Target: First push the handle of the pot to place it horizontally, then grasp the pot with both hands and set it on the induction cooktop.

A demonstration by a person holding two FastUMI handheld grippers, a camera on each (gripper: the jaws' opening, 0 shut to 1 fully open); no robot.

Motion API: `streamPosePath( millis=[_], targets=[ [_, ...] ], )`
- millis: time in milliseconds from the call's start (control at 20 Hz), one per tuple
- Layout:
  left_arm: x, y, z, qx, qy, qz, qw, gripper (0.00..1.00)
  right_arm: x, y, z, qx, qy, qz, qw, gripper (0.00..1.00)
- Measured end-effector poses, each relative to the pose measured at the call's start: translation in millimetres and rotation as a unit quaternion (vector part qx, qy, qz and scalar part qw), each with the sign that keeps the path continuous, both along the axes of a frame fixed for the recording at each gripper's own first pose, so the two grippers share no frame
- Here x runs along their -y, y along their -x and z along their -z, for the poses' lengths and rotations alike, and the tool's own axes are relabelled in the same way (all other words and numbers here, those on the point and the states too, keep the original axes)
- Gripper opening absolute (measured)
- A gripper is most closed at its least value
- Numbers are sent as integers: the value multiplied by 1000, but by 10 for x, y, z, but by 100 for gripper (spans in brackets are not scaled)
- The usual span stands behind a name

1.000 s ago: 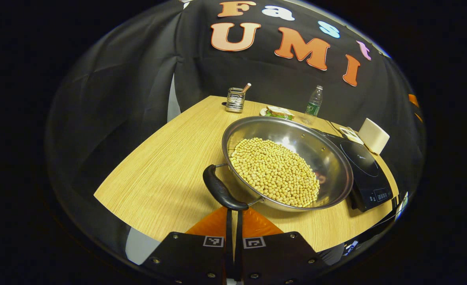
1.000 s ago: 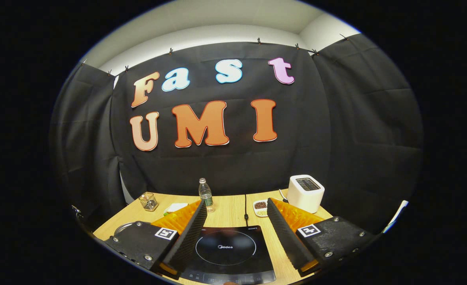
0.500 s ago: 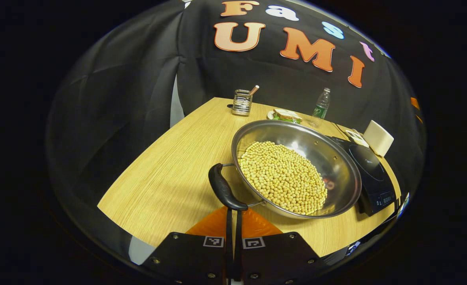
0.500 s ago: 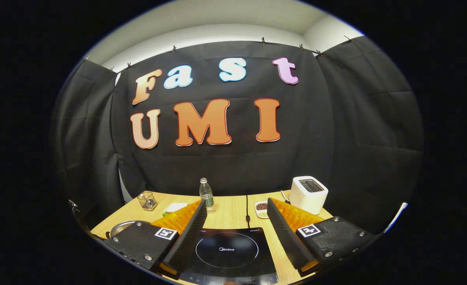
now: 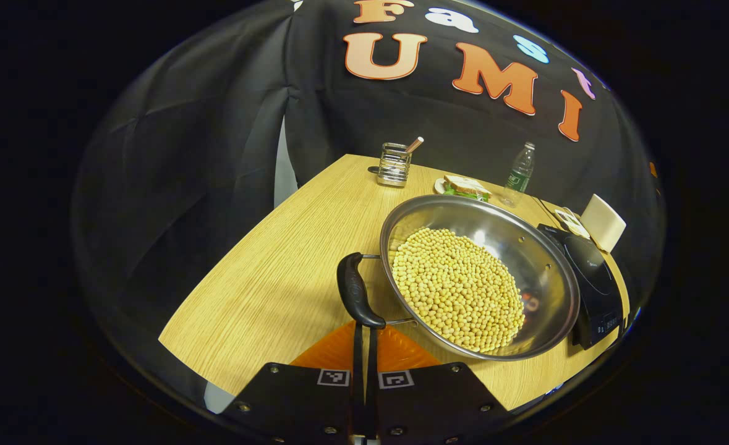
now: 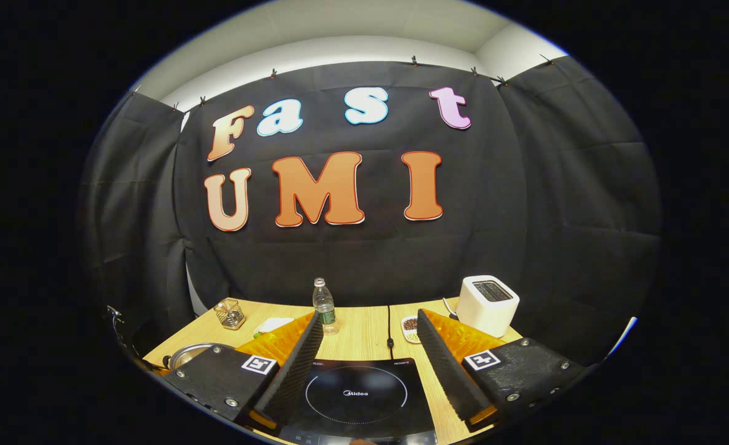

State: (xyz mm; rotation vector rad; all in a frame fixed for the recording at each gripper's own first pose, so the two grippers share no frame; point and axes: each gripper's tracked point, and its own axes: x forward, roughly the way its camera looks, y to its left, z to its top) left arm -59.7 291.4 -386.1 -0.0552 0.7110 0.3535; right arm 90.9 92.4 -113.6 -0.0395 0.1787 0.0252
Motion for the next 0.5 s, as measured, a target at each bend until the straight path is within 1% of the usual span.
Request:
streamPosePath(
  millis=[250,500],
  targets=[
    [-117,-135,11,2,-2,0,1000,2,-27,-111,27,0,1,0,1000,95],
    [-213,-242,25,-1,-5,9,1000,2,-59,-149,53,1,6,3,1000,95]
  ],
)
